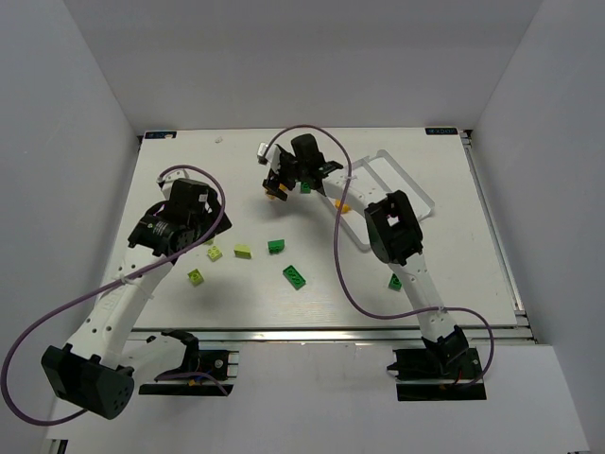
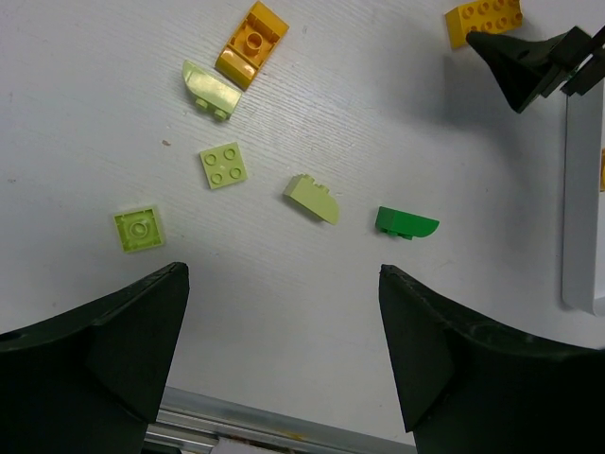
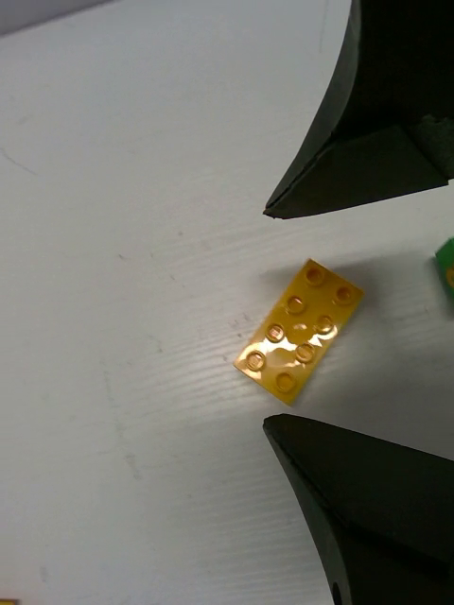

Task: Sort the legos into containers by color

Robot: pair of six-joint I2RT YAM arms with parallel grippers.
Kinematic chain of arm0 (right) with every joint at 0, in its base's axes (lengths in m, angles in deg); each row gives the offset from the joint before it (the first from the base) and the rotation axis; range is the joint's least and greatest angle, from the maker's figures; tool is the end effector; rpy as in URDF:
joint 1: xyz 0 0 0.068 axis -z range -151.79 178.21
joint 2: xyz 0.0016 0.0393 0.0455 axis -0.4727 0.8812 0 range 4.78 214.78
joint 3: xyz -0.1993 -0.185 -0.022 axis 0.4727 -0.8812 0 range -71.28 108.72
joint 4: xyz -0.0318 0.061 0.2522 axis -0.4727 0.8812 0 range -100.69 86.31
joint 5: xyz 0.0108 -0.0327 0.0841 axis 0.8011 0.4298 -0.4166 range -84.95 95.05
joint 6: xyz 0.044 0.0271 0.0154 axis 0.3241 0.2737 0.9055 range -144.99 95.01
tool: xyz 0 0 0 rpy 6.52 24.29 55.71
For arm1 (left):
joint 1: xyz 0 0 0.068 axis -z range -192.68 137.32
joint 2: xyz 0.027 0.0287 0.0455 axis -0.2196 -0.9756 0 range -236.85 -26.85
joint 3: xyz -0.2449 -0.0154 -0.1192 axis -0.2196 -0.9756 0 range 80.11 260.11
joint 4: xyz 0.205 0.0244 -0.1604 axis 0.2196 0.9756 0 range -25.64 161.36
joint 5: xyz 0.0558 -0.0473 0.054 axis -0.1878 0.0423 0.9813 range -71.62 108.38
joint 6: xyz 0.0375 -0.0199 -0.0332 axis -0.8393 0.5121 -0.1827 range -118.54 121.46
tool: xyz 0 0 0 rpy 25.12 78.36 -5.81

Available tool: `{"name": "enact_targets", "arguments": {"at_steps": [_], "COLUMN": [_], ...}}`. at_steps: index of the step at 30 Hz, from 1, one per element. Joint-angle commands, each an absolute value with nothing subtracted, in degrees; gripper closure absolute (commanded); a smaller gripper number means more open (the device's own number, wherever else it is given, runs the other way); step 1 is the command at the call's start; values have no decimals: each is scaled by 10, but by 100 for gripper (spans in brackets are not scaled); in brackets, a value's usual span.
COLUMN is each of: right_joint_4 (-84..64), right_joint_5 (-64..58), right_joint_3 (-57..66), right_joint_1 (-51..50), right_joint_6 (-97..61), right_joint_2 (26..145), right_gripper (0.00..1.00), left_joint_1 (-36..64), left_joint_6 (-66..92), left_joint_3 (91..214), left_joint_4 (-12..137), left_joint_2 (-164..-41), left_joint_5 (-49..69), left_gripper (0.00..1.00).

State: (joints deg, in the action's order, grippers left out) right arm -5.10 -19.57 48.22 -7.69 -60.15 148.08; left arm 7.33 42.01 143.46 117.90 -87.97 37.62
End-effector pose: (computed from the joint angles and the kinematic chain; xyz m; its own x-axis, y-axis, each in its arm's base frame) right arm 0.4553 0.3477 0.1751 0.1514 -0.5366 -0.8301 -0.9051 0.2624 -0.3347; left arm 0.1941 -0.0581 0.3302 -0.6415 -0.4196 -0.6422 -0.3783 0.9013 -0.2110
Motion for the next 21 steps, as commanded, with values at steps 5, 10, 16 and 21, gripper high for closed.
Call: {"name": "enact_targets", "arguments": {"at_steps": [5, 10, 16, 21], "right_joint_4": [-85, -78, -66, -59], "right_joint_5": [-217, -214, -190, -141], "right_joint_3": [523, 519, 526, 527], "right_joint_1": [-72, -70, -69, -70], "right_joint_6": [-615, -596, -534, -475], "right_joint_2": [1507, 1513, 1519, 1523], "right_gripper": [11, 11, 11, 11], "left_joint_1": [74, 74, 74, 74], "left_joint_6": [426, 426, 424, 423], "left_joint_3": [1445, 1444, 1451, 1458], "left_joint_4": [1178, 1175, 1171, 1171], "left_joint_2": [-881, -885, -900, -905], "left_joint_5": [383, 385, 383, 385], "left_gripper": [9, 8, 8, 8]}}
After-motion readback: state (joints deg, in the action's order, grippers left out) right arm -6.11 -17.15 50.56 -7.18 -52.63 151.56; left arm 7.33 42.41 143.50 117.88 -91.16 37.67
